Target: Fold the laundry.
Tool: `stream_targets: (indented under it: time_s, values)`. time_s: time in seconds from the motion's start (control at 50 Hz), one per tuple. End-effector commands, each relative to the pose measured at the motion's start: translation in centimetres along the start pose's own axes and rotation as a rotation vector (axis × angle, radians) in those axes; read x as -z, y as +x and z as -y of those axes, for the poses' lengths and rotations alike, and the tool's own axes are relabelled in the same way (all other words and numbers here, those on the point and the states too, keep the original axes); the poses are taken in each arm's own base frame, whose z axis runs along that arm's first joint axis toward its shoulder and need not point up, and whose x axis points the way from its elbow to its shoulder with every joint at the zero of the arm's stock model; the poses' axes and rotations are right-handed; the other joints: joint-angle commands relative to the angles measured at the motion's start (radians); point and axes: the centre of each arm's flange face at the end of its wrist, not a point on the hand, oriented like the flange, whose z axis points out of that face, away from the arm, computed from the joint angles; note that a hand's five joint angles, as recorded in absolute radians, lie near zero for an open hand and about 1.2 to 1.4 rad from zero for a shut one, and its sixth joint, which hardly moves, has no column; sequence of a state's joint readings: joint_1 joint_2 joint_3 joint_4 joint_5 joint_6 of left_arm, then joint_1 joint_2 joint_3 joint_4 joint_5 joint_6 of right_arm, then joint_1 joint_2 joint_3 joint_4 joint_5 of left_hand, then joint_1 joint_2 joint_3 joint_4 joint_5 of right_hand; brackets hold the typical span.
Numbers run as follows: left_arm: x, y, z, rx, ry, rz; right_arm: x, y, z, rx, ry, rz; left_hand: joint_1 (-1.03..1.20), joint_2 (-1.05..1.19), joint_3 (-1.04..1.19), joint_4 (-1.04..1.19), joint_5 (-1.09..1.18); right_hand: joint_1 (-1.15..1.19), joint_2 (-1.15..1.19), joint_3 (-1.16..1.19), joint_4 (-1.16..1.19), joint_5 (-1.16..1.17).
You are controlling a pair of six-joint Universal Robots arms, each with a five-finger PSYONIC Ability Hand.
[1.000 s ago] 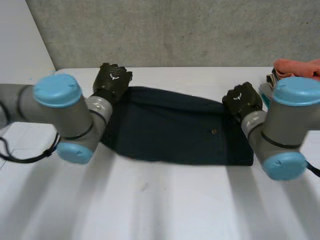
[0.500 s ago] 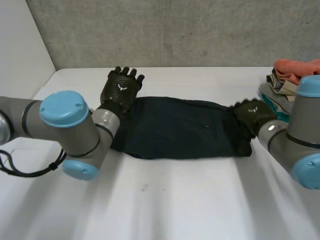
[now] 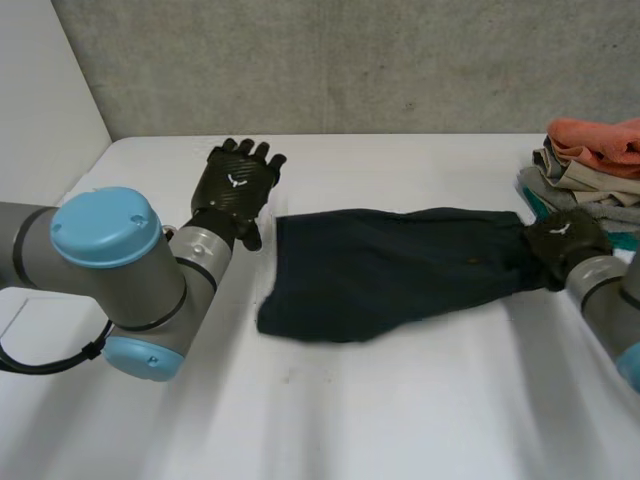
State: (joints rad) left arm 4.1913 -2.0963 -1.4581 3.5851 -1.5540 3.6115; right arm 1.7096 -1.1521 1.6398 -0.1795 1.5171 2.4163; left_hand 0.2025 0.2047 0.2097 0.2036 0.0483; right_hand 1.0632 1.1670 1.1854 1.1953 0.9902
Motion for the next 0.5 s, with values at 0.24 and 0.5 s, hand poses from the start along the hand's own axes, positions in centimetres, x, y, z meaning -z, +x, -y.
stream_targets:
  time_s: [0.24, 0.5]
  values:
    - [1.7, -0.8, 1.2, 0.071, 0.005, 0.010, 6.2, -15.5, 11.3, 0.430, 0.868, 0.296, -0.028, -0.030, -0.035, -0.029, -0.048, 0.333, 0.229, 0.211, 0.201, 0.232]
    - [1.1, -1.4, 2.5, 0.099, 0.055, 0.034, 8.5, -17.8, 11.0, 0.293, 0.872, 0.452, -0.028, -0.030, -0.035, -0.029, -0.048, -0.883, -0.987, -1.005, -1.015, -0.984]
